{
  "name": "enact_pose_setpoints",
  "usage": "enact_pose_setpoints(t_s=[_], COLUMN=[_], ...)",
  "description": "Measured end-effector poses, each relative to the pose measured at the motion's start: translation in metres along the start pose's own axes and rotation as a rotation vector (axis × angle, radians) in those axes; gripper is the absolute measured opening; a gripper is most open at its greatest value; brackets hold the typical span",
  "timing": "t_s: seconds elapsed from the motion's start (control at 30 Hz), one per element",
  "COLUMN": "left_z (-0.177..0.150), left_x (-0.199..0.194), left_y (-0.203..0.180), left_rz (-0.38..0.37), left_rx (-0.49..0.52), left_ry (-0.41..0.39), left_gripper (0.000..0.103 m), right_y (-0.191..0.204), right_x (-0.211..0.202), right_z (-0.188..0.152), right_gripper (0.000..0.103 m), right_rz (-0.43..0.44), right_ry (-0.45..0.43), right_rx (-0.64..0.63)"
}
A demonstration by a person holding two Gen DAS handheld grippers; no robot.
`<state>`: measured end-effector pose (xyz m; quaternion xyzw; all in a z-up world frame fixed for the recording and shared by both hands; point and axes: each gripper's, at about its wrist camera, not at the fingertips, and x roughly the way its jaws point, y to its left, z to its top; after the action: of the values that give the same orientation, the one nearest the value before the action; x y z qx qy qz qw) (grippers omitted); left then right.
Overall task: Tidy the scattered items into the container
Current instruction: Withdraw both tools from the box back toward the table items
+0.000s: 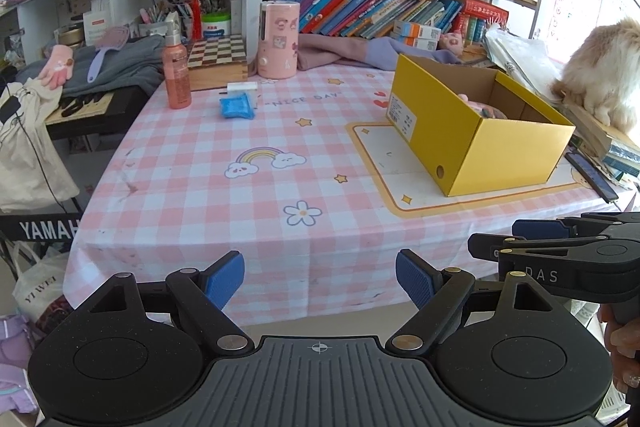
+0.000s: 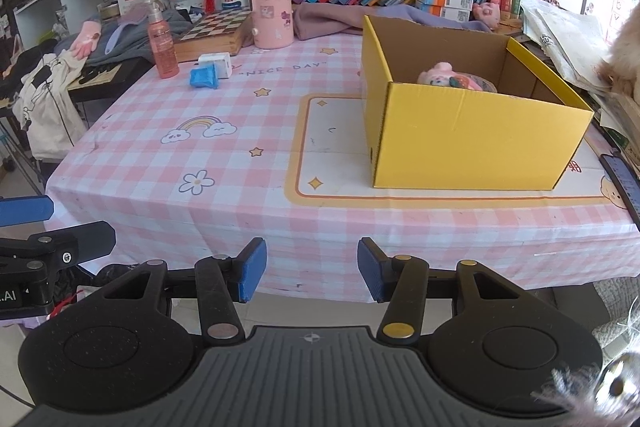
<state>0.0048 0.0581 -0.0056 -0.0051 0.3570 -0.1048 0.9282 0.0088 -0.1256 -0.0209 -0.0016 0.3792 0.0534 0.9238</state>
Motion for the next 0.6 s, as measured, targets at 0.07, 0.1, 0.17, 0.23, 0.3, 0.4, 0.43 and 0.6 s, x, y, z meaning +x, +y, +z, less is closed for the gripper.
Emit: enact_pose_setpoints(t_s=[0.07, 0.1, 0.17, 0.23, 0.3, 0.4, 0.43, 0.6], left_z=[0.000, 0.000, 0.000, -0.001, -0.001, -0.002, -0.002, 0.001], left_x=[-0.001, -0.002, -0.003, -0.004, -0.004, -0.004, -0.004, -0.001], left_y=[0.003, 0.005, 0.009, 0.012, 0.016, 0.020, 0.022, 0.028], left_rz=[0.003, 0.004, 0.007, 0.011, 0.016, 0.022, 0.025, 0.040], left_rx=[-0.003, -0.007, -0.015, -0.024, -0.033, -0.046, -0.049, -0.066], left_ry=[-0.004, -0.005, -0.007, -0.010, -0.011, -0.011, -0.011, -0.016], left_gripper=[0.085, 0.085, 0.085, 0.085, 0.085, 0.085, 0.085, 0.085], right_y=[0.004, 0.007, 0.012, 0.016, 0.019, 0.024, 0.025, 0.032], right_x=[0.000, 0.000, 0.000, 0.002, 0.004, 0.006, 0.007, 0.014], right_z=[0.001, 0.002, 0.003, 0.004, 0.006, 0.008, 0.009, 0.015], right_gripper=[0.049, 0.049, 0.049, 0.049, 0.049, 0.049, 0.049, 0.049], right_rz=[0.004, 0.006, 0.011, 0.016, 0.022, 0.032, 0.036, 0.054], right_ry=[0.000, -0.001, -0.003, -0.002, 0.001, 0.003, 0.003, 0.004], right_rx=[-0.008, -0.014, -0.027, -0.038, -0.047, -0.062, -0.067, -0.090])
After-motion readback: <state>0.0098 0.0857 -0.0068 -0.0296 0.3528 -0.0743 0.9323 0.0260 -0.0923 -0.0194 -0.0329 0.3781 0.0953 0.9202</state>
